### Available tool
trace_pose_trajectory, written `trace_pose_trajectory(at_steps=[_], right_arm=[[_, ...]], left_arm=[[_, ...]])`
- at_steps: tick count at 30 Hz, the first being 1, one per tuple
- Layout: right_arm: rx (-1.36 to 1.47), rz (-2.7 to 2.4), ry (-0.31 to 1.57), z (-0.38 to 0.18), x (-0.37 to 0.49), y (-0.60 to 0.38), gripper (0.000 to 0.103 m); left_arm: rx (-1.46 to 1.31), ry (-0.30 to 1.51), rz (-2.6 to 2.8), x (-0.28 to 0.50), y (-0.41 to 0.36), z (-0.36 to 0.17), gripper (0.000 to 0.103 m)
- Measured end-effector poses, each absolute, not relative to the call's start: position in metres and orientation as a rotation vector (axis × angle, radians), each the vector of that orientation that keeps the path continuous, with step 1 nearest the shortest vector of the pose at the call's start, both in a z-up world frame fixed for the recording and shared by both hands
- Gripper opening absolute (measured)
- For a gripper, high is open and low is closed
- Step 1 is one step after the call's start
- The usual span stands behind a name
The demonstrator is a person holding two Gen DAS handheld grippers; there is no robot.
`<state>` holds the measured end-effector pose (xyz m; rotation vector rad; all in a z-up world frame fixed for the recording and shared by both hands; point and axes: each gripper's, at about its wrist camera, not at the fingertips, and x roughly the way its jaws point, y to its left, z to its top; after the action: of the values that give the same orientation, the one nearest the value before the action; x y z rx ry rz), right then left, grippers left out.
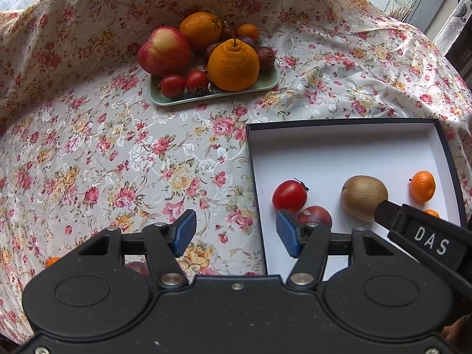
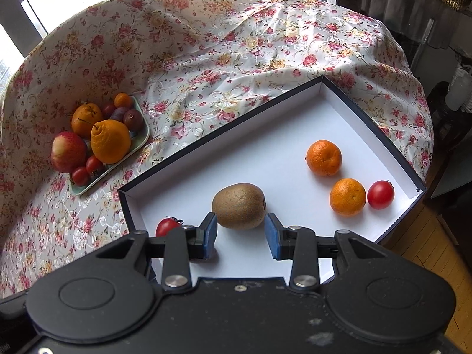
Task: Organize fruits
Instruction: 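Move both tools back over the loose fruits on the cloth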
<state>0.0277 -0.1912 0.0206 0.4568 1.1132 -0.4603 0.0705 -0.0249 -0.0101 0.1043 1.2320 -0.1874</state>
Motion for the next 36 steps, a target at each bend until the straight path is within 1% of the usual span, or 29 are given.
trace_pose_trajectory(at_steps=[19,36], right_arm=[[0.389,-0.302,1.162,0.019,0.054,-0.101,0.038],[0.315,-0.185,1.236,0.003,0.071,-0.035,0.038]], left_arm=[[0.035,1.259,-0.092,0.072,0.069,-0.004,0.063],[-0.004,1.285,0.029,0.069,0.153,-0.011,0.063]])
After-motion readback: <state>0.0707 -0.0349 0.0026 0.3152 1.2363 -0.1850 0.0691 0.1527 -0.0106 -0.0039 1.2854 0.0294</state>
